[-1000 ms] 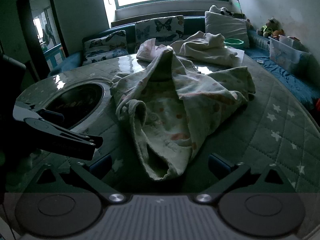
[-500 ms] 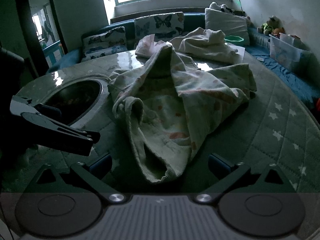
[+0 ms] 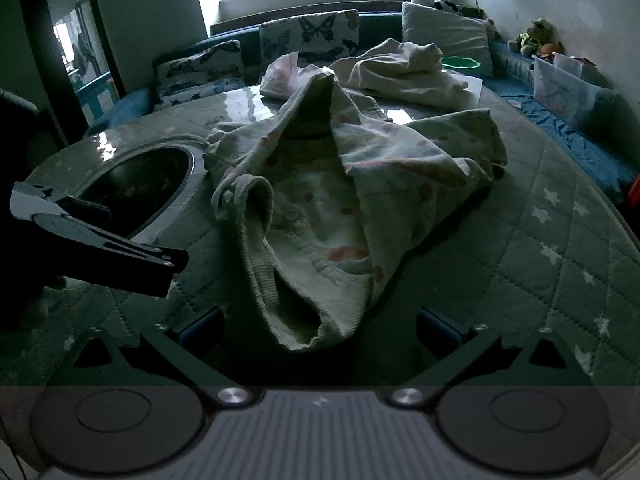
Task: Fold clothes
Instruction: 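Move both tools toward the crumpled pale green polka-dot shirt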
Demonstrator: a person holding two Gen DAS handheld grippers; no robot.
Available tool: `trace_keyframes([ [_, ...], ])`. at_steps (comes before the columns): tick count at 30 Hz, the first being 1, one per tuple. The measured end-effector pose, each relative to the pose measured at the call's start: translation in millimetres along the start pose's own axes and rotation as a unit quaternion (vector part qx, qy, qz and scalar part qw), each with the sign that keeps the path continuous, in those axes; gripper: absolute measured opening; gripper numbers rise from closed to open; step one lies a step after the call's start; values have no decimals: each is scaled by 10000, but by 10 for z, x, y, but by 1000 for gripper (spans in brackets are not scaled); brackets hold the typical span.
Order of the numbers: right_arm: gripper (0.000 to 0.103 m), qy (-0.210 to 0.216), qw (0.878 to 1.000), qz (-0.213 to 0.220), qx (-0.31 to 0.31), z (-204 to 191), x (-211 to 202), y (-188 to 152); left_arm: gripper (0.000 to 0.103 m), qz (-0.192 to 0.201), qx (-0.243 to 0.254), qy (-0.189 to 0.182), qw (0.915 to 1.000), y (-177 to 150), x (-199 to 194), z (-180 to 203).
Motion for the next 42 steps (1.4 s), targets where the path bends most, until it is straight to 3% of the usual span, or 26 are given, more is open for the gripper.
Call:
trace_keyframes([
  [29, 103, -30, 9996, -263, -99, 45, 124, -34, 103, -119, 204, 119, 9996, 77, 109, 70],
  [42, 103, -226, 9974, -417, -539, -60, 167, -33, 103, -141, 212, 99, 9996, 109, 120, 77],
])
Point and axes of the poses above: each gripper's, at about its wrist camera, not at the fingertips, and x roughly the way its jaws point, z to its right, y to its top, the point moved 1 cm from there along x, roughly the way its jaws point, and after that the axes turned 10 degrees about -y, right-handed, at the moved point
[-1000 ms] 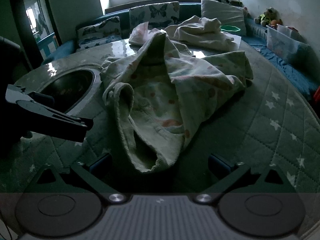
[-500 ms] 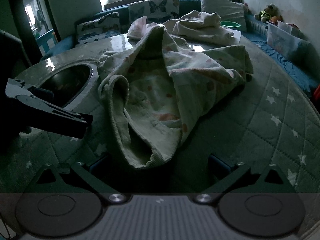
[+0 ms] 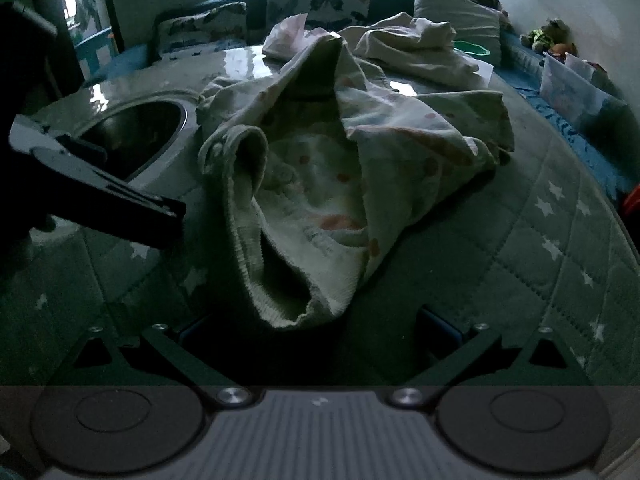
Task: Fold clothes
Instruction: 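Move both tools toward the crumpled pale green polka-dot shirt, then grasp the shirt edge with the right gripper while the left gripper grasps another edge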
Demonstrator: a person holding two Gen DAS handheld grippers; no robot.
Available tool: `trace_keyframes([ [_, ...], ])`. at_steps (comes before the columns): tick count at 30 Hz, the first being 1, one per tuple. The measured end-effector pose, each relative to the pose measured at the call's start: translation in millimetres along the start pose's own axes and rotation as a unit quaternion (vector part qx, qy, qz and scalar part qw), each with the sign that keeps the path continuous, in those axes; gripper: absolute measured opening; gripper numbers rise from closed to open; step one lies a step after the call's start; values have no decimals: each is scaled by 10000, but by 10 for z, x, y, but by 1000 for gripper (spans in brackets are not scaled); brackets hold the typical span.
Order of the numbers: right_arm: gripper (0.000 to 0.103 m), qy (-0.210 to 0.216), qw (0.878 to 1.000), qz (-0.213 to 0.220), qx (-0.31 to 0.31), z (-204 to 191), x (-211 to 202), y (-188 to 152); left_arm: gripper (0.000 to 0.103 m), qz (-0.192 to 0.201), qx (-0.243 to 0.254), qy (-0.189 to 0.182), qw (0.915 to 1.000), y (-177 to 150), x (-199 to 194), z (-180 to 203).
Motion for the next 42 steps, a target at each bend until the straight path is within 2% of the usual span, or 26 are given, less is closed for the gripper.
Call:
trace_keyframes([
  [16, 103, -92, 9995, -219, -205, -53, 24, 56, 103, 91, -39, -28, 9999, 70, -60, -41],
  [23, 103, -79, 9994, -164, -296, -58, 23, 104, 103, 207, -70, 27, 9998, 175, -126, -110],
  [33, 103, 164, 9983, 406, -377, 62, -314, 277, 103, 537, -155, 100, 9984, 425, -273, -237],
  [37, 103, 324, 9966, 686, -322, 166, -487, 399, 103, 640, -157, 4, 9978, 560, -299, -242],
  [42, 103, 178, 9951, 953, -215, 316, -524, 575, 103, 831, -20, -137, 9964, 745, -306, -160],
])
Point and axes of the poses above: each gripper's, at about its wrist camera, not at the fingertips, and x roughly the way its jaws point, z to its right, y to its top, the point moved 1 cm from there along x, roughly the way its jaws point, and after that the axes turned 10 degrees about -y, right-handed, at the moved point
